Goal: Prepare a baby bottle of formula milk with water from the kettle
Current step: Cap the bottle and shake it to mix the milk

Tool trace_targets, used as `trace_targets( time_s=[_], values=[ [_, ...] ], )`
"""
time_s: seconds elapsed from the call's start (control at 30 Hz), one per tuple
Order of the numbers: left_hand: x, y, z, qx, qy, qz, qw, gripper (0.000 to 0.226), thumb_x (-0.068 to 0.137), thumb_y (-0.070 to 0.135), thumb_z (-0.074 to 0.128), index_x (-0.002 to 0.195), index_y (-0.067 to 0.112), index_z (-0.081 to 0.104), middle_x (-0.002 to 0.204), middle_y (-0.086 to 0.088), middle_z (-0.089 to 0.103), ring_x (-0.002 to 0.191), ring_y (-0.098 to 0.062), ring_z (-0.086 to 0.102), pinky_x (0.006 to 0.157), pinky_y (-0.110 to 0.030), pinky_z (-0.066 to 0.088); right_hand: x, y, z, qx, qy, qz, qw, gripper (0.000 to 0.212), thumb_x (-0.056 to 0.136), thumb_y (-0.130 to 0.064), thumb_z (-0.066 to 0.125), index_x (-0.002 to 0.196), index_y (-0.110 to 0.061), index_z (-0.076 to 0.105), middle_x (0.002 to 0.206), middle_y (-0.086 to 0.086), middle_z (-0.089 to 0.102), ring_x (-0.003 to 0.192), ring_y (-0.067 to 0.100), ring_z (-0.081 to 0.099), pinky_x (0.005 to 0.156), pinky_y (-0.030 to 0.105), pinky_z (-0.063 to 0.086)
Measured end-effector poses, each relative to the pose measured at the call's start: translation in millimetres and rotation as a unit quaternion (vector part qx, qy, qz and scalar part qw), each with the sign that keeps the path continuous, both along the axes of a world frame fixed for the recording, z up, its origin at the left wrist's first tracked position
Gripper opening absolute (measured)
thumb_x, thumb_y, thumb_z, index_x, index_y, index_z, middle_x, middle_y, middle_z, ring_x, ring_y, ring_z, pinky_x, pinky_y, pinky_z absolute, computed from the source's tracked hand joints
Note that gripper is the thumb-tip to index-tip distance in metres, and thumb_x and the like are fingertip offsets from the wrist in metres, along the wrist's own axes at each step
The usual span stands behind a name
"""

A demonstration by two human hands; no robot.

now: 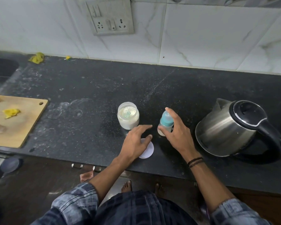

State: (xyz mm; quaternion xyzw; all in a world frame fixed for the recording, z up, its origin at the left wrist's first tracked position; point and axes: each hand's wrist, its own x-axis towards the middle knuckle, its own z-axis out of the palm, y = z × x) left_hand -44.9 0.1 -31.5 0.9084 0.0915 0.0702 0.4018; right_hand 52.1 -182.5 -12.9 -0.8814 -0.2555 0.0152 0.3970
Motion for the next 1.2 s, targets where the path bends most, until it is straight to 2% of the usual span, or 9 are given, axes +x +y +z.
trace_targets(
  time_s=[0.2, 0.3, 0.4, 0.53, 0.67, 0.8, 0.97, 1.1, 1.2],
  values=[
    [-9, 13, -21, -0.049, 0.002, -0.023, 0.999, 0.038, 0.098, 0.051, 0.063, 0.128, 0.029, 0.07, 0.127, 0.017, 0.066, 0.124, -0.003, 0.055, 0.108, -0.027, 0.042, 27, -14, 57, 0.026, 0.014, 0.002, 1.0, 0.092, 0.074, -0.065, 0.079, 0.147, -0.07, 0.023, 0.129, -0.027, 0.06, 0.094, 0.014, 0.07, 0.09, 0.043, 0.059],
    [-9, 17, -28, -0.078, 0.004, -0.034, 0.996, 0.041, 0.095, 0.06, 0.059, 0.126, 0.035, 0.069, 0.125, 0.024, 0.065, 0.124, -0.001, 0.054, 0.105, -0.024, 0.043, 23, -15, 89, 0.268, -0.019, -0.058, 0.961, 0.091, 0.079, -0.052, 0.088, 0.151, -0.054, 0.034, 0.135, -0.027, 0.058, 0.105, 0.011, 0.071, 0.086, 0.029, 0.061],
    [-9, 18, -34, -0.089, 0.0, -0.036, 0.995, 0.04, 0.095, 0.064, 0.057, 0.124, 0.039, 0.069, 0.126, 0.028, 0.063, 0.124, -0.001, 0.054, 0.104, -0.022, 0.042, 4, 0, 102, 0.471, 0.027, -0.1, 0.876, 0.083, 0.085, -0.022, 0.087, 0.147, -0.043, 0.036, 0.142, 0.0, 0.056, 0.116, 0.019, 0.069, 0.097, 0.046, 0.06],
    [-10, 19, -37, -0.085, -0.004, -0.04, 0.996, 0.041, 0.095, 0.069, 0.055, 0.123, 0.041, 0.067, 0.127, 0.029, 0.062, 0.126, 0.001, 0.052, 0.101, -0.012, 0.037, -11, -1, 107, 0.39, 0.059, -0.049, 0.917, 0.086, 0.077, -0.026, 0.092, 0.143, -0.05, 0.043, 0.138, 0.001, 0.059, 0.11, 0.018, 0.071, 0.092, 0.033, 0.06],
    [-11, 19, -39, -0.056, -0.008, -0.056, 0.997, 0.053, 0.097, 0.074, 0.048, 0.129, 0.037, 0.065, 0.132, 0.025, 0.061, 0.128, 0.004, 0.05, 0.105, -0.012, 0.035, -6, -4, 129, 0.522, 0.025, -0.134, 0.842, 0.087, 0.075, -0.034, 0.094, 0.143, -0.044, 0.04, 0.146, 0.016, 0.05, 0.11, 0.016, 0.068, 0.094, 0.044, 0.06],
    [-11, 20, -40, -0.012, -0.019, -0.073, 0.997, 0.059, 0.099, 0.073, 0.041, 0.132, 0.031, 0.066, 0.134, 0.019, 0.062, 0.127, 0.005, 0.048, 0.109, -0.016, 0.035, -17, 3, 128, 0.406, 0.066, -0.055, 0.91, 0.084, 0.073, -0.021, 0.09, 0.14, -0.047, 0.046, 0.134, 0.014, 0.06, 0.101, 0.02, 0.071, 0.087, 0.037, 0.062],
    [-12, 20, -38, -0.007, -0.02, -0.077, 0.997, 0.059, 0.1, 0.072, 0.039, 0.13, 0.03, 0.067, 0.133, 0.018, 0.062, 0.126, 0.004, 0.049, 0.107, -0.012, 0.032, -20, 3, 136, 0.559, 0.043, -0.17, 0.81, 0.089, 0.079, -0.031, 0.091, 0.149, -0.037, 0.035, 0.141, 0.016, 0.055, 0.111, 0.016, 0.066, 0.084, 0.034, 0.059],
    [-12, 23, -38, 0.003, -0.016, -0.087, 0.996, 0.056, 0.1, 0.067, 0.041, 0.13, 0.027, 0.068, 0.133, 0.014, 0.063, 0.124, 0.002, 0.05, 0.108, -0.017, 0.036, -34, 14, 128, 0.486, 0.11, -0.15, 0.854, 0.087, 0.069, -0.031, 0.09, 0.141, -0.041, 0.043, 0.123, -0.003, 0.069, 0.106, 0.016, 0.072, 0.085, 0.034, 0.061],
    [-11, 21, -39, -0.005, -0.009, -0.075, 0.997, 0.052, 0.1, 0.066, 0.043, 0.129, 0.03, 0.067, 0.132, 0.018, 0.062, 0.123, 0.006, 0.048, 0.107, -0.018, 0.038, -33, 4, 137, 0.532, 0.072, -0.185, 0.823, 0.091, 0.073, -0.037, 0.095, 0.144, -0.043, 0.039, 0.143, 0.009, 0.057, 0.116, 0.019, 0.068, 0.095, 0.042, 0.06]
  ],
)
